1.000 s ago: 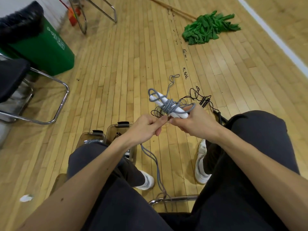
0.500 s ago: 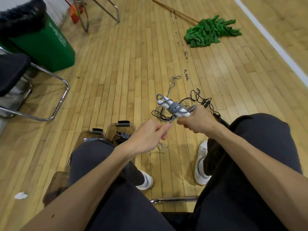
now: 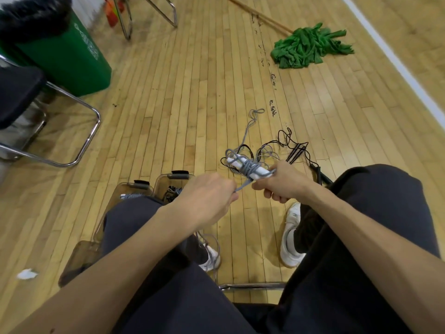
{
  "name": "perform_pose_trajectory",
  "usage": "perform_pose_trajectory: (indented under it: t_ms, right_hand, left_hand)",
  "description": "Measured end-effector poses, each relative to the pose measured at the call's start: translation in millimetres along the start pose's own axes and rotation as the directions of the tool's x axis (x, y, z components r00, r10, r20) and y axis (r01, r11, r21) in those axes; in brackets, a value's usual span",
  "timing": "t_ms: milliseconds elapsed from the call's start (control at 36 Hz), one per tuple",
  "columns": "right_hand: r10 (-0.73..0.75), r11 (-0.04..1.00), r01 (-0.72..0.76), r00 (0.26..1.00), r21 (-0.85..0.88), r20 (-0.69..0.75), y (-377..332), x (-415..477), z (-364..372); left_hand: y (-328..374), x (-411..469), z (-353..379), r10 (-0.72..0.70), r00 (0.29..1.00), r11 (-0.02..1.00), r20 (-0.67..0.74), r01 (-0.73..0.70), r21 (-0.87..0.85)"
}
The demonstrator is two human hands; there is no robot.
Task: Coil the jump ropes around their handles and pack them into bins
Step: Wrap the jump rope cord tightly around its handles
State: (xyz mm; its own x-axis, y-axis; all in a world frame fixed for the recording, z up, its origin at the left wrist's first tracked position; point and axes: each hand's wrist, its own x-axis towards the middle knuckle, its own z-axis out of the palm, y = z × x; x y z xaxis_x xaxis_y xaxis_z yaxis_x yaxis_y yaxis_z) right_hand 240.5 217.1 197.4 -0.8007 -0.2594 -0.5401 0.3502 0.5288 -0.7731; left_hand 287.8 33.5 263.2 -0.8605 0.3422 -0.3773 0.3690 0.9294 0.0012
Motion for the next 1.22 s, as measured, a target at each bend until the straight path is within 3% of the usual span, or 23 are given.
perform_pose_trajectory:
  t_ms: [194, 361, 556, 778, 972, 1111, 1222]
  right_hand:
    - [0.058, 0.992, -0.043, 0.99, -0.118, 0.126, -3.0, -2.1, 7.9]
    - [0.126, 0.98, -0.085, 0.965, -0.179, 0.232, -4.3, -1.7, 16.7]
    - [-0.1, 0.907, 0.2, 0.957, -0.372, 0.272, 0.9, -4.7, 23.9]
    - [-0.223, 0.819, 0.388, 0.894, -0.423, 0.389, -0.2, -13.1, 26.5]
    - [-0.298, 0.767, 0.464, 0.87, -0.444, 0.394, -3.0, -22.1, 23.8]
    - [-0.359, 0.757, 0.512, 0.845, -0.405, 0.397, -5.8, -30.9, 21.1]
    - [-0.426, 0.744, 0.552, 0.826, -0.376, 0.369, -6.5, -35.5, 18.8]
  left_hand:
    - [-3.2, 8.9, -24.9, 0.18, 0.983, 0.973, 0.025, -0.182, 0.142]
    - [-6.4, 21.5, -49.2, 0.294, 0.954, 0.942, 0.05, -0.298, 0.151]
    - [-5.1, 40.1, -60.7, 0.346, 0.938, 0.938, 0.009, -0.347, 0.027]
    - [4.4, 58.6, -58.7, 0.348, 0.936, 0.937, 0.058, -0.349, 0.019]
    - [-8.6, 64.1, -46.8, 0.263, 0.96, 0.915, 0.099, -0.216, -0.34]
    - [-23.0, 58.0, -33.9, 0.269, 0.945, 0.754, 0.185, -0.086, -0.651]
    - [-27.6, 49.4, -27.0, 0.303, 0.916, 0.668, 0.264, -0.007, -0.744]
